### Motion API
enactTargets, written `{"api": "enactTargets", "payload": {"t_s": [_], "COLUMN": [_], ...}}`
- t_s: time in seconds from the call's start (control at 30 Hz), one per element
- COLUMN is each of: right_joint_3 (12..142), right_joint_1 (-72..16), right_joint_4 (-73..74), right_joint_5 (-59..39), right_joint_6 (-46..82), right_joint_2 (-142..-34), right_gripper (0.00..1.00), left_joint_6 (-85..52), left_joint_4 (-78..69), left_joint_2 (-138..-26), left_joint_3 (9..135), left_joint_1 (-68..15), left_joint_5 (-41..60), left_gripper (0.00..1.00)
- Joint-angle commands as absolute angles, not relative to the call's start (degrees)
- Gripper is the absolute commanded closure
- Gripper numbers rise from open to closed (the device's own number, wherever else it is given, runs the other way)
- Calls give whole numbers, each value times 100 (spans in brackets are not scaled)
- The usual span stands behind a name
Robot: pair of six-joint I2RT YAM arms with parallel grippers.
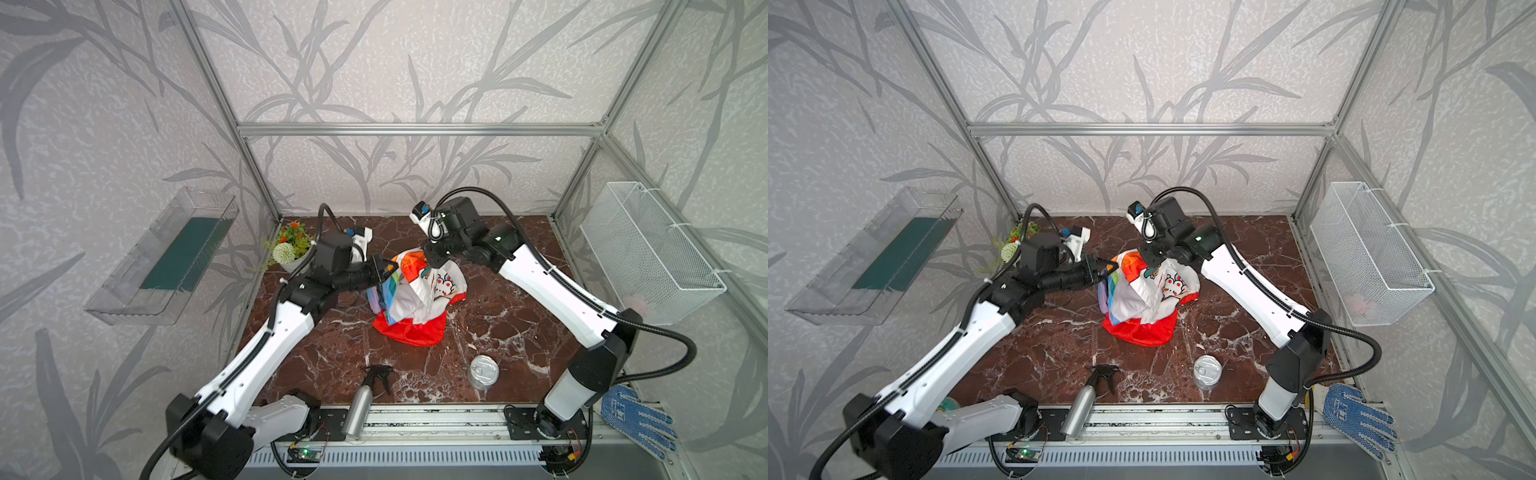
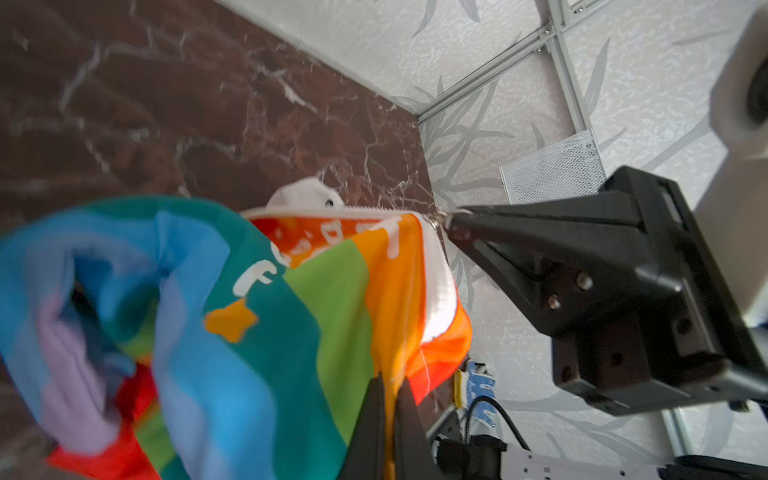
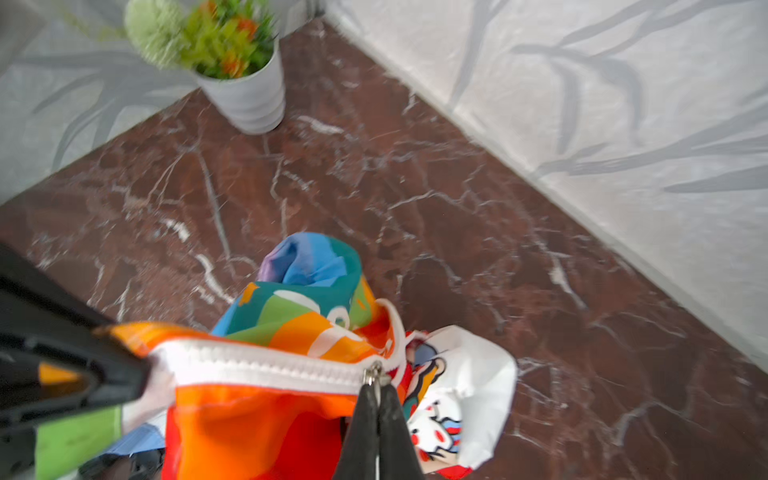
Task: Zip up the jacket
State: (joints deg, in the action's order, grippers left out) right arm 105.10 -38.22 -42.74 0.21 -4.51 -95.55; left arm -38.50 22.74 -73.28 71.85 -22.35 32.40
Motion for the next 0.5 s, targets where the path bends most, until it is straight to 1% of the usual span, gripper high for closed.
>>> {"api": "enactTargets", "payload": {"t_s": [0.0,0.1,0.17,0.23,0.33,0.47], "right_joint_3": [11032,11590,11940,11987,11445,9648], "right_joint_1": [-3320,-3081,-3057,-3052,-3237,-3751], "right_joint_4": [-4261,-4368,-4559,-4683,-4743,-4090], "right_joint_5": [643,939,1071,960,778,267], "right_joint_6": [-559,-895,-1053,-1047,-857,-3], "right_joint_2": [-9098,-9152,-9201,-9126,-8863,-8316], "right_gripper": [100,100,100,100,100,100], "left_joint_6": [-2268,-1762,-1500,-1385,-1207,-802], "left_joint_4": [3302,3885,4290,4459,4565,4730], "left_joint_2": [-8307,-9318,-9750,-9861,-9590,-8843], "left_joint_3": [8790,10458,11325,11684,11311,9715], "left_joint_1": [-2003,-1925,-1911,-1820,-1543,-1098], "left_joint_5": [4212,4513,4419,4299,4230,4174], "left_gripper": [100,100,100,100,100,100]}}
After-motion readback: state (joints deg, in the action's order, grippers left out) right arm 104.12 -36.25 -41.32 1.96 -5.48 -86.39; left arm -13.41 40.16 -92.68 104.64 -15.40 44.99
